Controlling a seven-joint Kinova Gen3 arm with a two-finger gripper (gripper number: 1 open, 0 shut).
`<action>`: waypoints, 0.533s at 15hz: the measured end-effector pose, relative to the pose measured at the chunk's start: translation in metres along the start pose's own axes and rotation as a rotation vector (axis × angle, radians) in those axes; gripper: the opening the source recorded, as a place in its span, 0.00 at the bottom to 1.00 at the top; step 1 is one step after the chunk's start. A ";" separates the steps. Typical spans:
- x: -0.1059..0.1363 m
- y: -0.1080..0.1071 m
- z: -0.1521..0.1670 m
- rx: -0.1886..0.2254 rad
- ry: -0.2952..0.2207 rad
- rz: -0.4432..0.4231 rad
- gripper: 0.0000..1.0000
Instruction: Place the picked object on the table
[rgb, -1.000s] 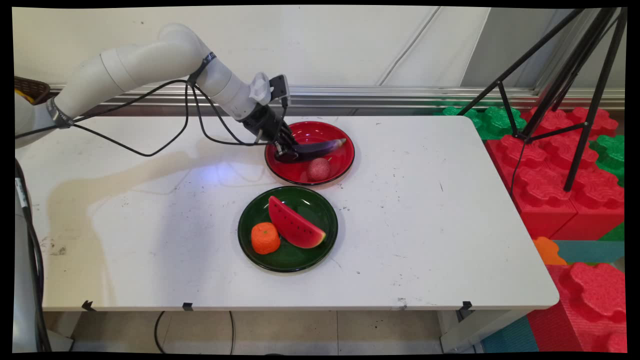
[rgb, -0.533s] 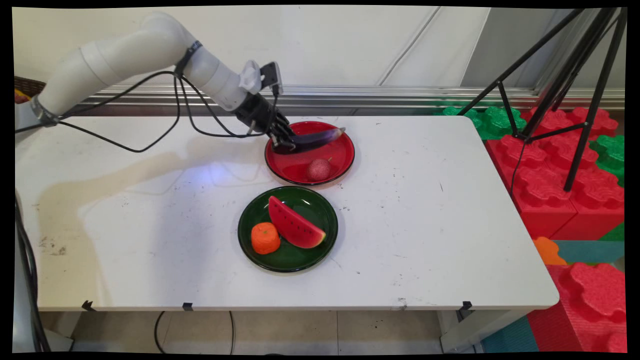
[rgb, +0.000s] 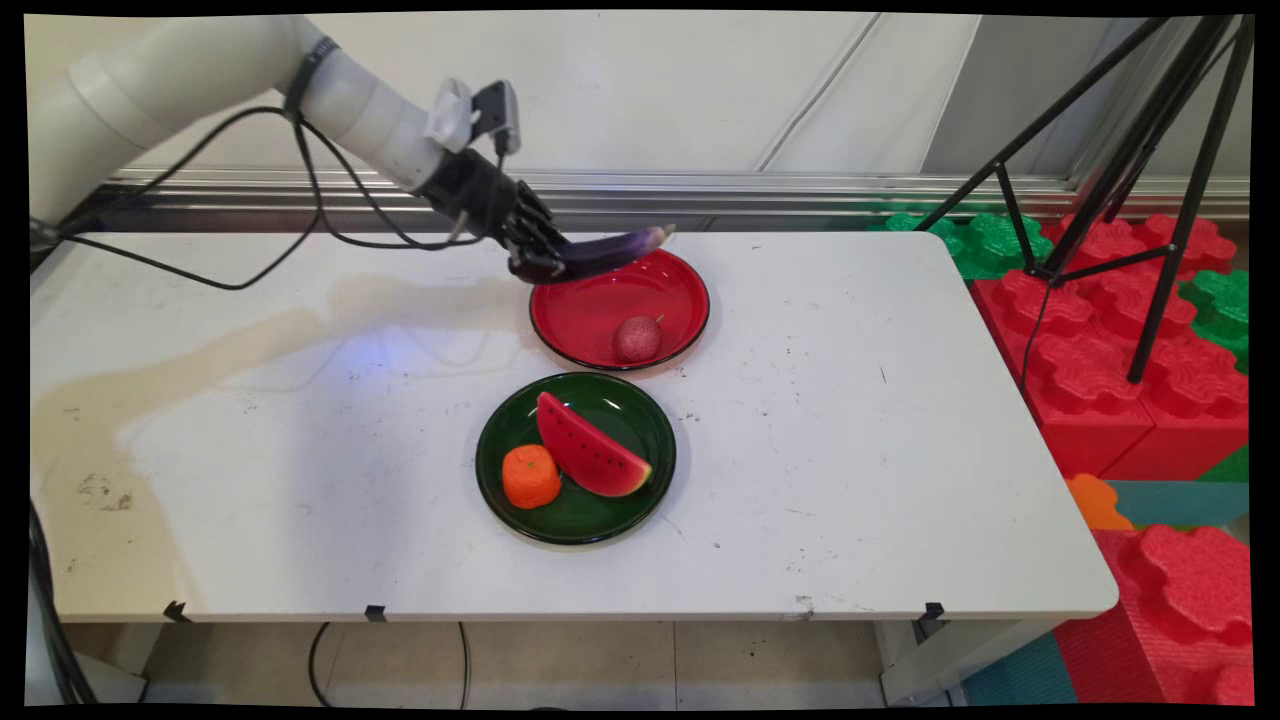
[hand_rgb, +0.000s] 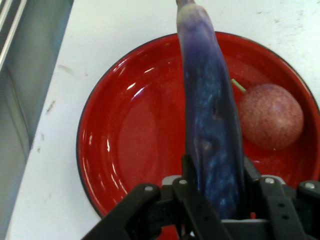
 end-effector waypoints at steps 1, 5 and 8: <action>-0.001 0.001 -0.008 0.001 0.003 0.003 0.00; -0.008 0.007 -0.041 0.004 0.006 0.012 0.00; -0.015 0.012 -0.062 -0.001 -0.005 0.022 0.00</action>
